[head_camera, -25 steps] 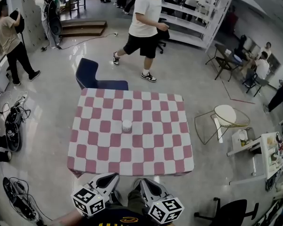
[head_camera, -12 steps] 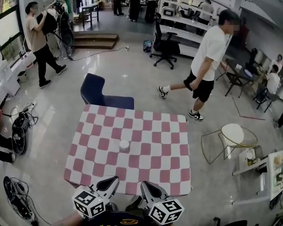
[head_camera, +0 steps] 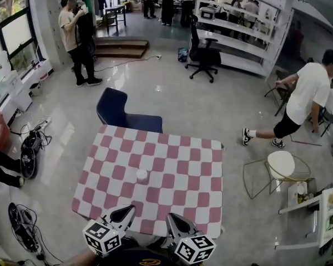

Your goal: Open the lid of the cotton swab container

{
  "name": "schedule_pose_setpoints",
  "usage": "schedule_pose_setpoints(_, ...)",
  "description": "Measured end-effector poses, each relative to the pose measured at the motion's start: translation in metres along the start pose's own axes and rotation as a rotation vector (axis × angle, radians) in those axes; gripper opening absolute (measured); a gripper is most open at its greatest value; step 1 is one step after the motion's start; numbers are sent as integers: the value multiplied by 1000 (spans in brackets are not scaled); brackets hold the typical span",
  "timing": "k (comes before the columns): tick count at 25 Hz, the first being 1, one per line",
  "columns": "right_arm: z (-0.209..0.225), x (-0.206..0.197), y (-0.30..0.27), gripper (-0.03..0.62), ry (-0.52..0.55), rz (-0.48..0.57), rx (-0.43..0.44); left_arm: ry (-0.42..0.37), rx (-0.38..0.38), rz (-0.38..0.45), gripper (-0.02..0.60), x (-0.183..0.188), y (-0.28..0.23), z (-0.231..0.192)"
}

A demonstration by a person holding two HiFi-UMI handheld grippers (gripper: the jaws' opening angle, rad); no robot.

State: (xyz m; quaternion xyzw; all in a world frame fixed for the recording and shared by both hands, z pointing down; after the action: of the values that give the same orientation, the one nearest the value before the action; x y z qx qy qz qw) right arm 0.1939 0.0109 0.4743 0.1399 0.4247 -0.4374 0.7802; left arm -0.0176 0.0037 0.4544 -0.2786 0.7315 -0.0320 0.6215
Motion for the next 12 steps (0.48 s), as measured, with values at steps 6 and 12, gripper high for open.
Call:
schedule_pose_setpoints(6,24,7,1,11,-28,12,-32,-35,61,-14,3,1,-30,-23)
schedule_pose_setpoints(12,35,14,-3,12,-45,38,-84,-113,57,-54,3,-13,-72,-59)
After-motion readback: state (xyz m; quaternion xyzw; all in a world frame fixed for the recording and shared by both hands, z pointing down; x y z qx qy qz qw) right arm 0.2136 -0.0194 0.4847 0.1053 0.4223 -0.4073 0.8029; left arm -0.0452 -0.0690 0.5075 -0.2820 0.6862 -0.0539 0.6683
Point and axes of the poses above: the fingertips, and each gripper's own axes: y backward along the fingers, z to its right, x out of its top, the point moved 7 cm from there along y, backward along the fingers, and after that the axes turned 15 degrees about x, right-handed, at the moved point
